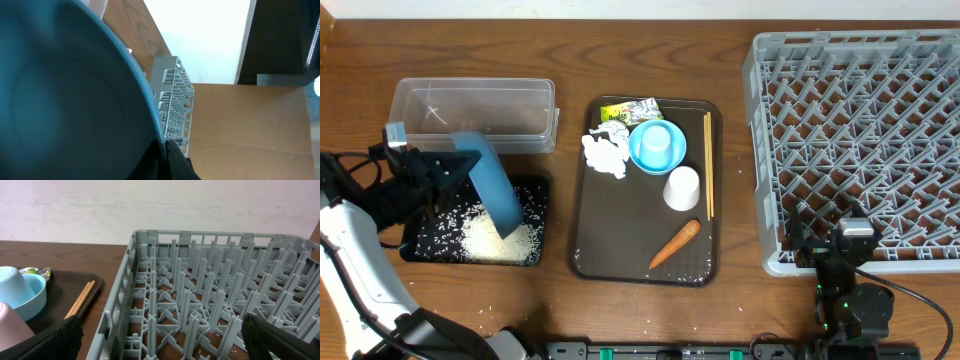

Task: Sort waste into correct bins and load items into the dishwasher rack
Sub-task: 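Tilt the teal plate over the black tray to pour out the rice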

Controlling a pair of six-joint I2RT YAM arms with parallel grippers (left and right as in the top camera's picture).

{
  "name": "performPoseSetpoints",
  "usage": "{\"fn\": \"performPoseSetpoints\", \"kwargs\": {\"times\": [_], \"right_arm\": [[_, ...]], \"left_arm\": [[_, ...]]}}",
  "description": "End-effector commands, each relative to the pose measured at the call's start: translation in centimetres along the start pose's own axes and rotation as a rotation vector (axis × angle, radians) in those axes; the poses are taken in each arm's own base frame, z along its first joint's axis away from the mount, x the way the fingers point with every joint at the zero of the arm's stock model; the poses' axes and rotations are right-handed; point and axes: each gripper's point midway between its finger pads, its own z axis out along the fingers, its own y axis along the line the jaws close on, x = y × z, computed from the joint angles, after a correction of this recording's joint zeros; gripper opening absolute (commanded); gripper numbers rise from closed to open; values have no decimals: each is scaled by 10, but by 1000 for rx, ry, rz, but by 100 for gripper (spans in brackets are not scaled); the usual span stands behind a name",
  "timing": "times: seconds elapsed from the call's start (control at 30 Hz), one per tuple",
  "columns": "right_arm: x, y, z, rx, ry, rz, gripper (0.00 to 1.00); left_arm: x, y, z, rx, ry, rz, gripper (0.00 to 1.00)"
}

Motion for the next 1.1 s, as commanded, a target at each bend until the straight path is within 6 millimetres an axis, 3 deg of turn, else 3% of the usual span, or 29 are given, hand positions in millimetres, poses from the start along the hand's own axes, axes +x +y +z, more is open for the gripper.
{"fn": "performPoseSetpoints", "kwargs": {"times": [0.0,0.13,0.2,0.27,0.43,0.57,0.73,1.07], "right_arm": [[1,-1,0,3,0,7,99],[1,-1,0,3,0,7,99],[1,-1,0,3,0,7,99],[1,-1,0,3,0,7,99],[1,-1,0,3,0,7,99],[1,-1,0,3,0,7,99],[1,-1,0,3,0,7,99],[1,-1,0,3,0,7,99]], "left_arm": [[-4,-4,0,43,-8,40,6],[2,-12,0,93,9,1,6],[-2,-7,0,62,-2,55,6],[4,-4,0,52,16,-41,6],[10,1,1,26,32,-22,6],[8,-4,1,54,25,74,6],[18,-9,0,76,49,-58,6],[36,-17,-4,42,60,-39,6]]}}
